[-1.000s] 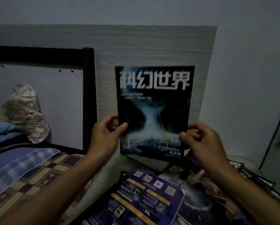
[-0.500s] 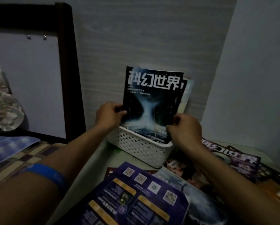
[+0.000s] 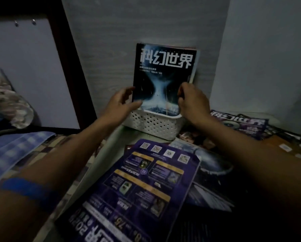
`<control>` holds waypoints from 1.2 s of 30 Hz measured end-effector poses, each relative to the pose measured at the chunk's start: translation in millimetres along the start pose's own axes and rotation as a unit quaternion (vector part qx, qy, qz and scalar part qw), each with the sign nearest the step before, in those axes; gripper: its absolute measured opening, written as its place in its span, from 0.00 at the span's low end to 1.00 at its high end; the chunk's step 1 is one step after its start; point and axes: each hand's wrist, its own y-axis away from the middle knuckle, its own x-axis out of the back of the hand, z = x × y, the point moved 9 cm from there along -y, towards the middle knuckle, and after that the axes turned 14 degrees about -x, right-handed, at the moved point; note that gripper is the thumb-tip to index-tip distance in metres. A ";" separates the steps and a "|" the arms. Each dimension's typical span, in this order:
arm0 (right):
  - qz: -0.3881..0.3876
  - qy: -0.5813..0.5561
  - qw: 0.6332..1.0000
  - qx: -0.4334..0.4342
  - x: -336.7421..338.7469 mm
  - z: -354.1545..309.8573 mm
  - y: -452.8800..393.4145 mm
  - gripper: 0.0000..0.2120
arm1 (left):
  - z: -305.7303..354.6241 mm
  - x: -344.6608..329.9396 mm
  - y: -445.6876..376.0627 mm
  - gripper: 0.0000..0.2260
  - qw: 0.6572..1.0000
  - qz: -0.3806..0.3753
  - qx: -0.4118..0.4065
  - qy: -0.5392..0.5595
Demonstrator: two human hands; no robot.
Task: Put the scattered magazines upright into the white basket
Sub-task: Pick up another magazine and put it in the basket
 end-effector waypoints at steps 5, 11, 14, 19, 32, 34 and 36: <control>0.011 0.028 0.994 0.101 29.6 -7.6 53.5 0.08 | 52.9 -22.7 101.3 0.06 0.962 -0.187 -0.031 -0.197; -0.272 0.095 0.931 0.225 43.2 -23.8 155.5 0.17 | 85.0 -60.9 163.2 0.36 0.869 -0.374 0.027 -0.324; -0.382 0.155 0.867 0.279 35.6 -22.6 198.8 0.25 | 95.9 -78.1 170.9 0.38 0.840 -0.432 0.029 -0.328; -0.302 0.188 0.873 0.334 38.9 -24.3 213.4 0.26 | 97.2 -77.5 189.0 0.47 0.802 -0.495 0.066 -0.329; 0.012 0.066 0.959 0.274 111.1 -59.4 183.8 0.12 | 236.8 16.1 138.2 0.29 0.804 -0.101 -0.269 -0.521; 0.050 -0.027 0.976 0.209 144.2 -54.7 162.1 0.09 | 284.3 56.4 147.5 0.31 0.791 0.092 -0.361 -0.485; -0.002 -0.133 0.981 0.143 160.4 -45.6 141.9 0.08 | 289.9 84.8 155.3 0.28 0.806 0.208 -0.392 -0.393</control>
